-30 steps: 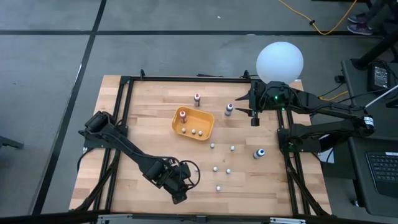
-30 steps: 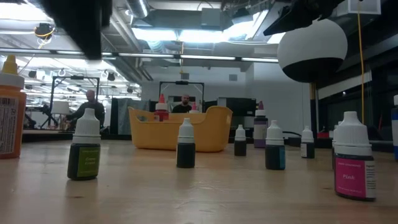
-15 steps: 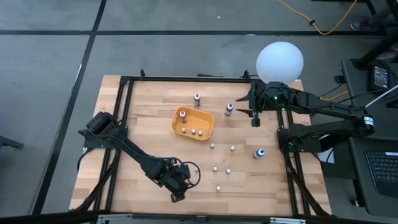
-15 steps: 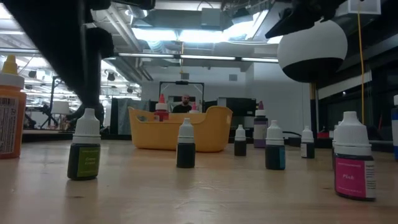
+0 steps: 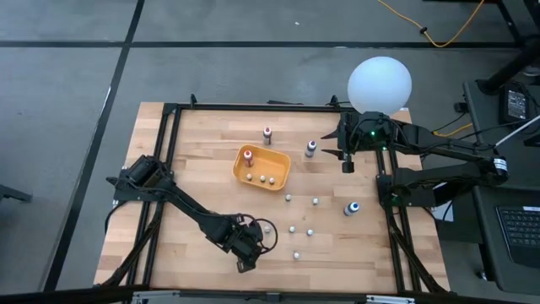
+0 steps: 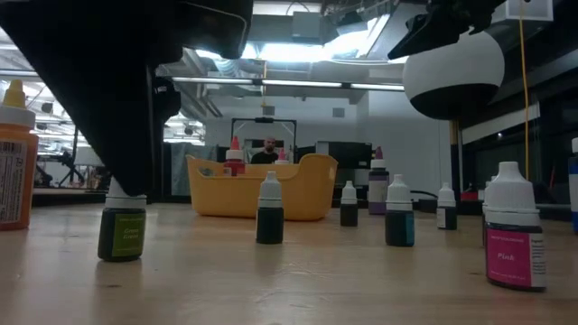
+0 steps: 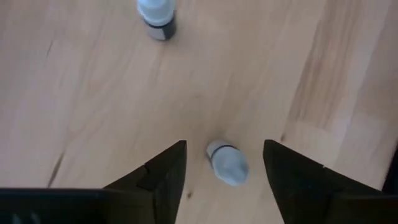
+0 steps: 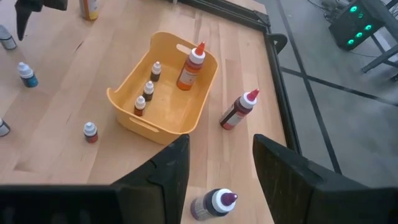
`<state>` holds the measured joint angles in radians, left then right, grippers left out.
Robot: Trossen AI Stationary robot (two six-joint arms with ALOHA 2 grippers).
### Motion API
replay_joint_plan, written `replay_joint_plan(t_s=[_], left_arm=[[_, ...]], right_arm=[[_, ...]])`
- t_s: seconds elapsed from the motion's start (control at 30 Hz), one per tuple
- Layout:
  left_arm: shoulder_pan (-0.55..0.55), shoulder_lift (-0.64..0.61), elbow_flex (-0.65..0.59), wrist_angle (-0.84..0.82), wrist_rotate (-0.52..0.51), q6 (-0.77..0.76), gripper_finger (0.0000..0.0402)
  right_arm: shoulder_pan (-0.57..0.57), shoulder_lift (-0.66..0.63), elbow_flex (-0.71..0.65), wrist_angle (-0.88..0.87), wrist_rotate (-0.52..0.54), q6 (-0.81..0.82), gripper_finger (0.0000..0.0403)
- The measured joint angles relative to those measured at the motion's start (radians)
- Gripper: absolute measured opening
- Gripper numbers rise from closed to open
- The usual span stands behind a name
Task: Pick & Place food coloring
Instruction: Put the small green food coloring bottle into the yellow bin
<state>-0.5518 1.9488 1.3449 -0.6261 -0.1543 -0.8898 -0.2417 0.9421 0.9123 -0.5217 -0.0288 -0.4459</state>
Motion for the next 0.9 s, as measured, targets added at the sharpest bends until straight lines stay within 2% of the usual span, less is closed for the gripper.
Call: replay_joint_plan(t_s=[0.37, 0.9], left_arm=[[0.018, 0.0, 0.0, -0.001, 0.053, 0.011, 0.0116], [0.017, -0.001, 0.0, -0.003, 0.078, 0.013, 0.0097]], right_arm=[[0.0, 0.0, 0.0, 0.0, 0.0, 0.0, 0.0177], [0.0, 0.0, 0.0, 0.0, 0.0, 0.008, 0.0177]])
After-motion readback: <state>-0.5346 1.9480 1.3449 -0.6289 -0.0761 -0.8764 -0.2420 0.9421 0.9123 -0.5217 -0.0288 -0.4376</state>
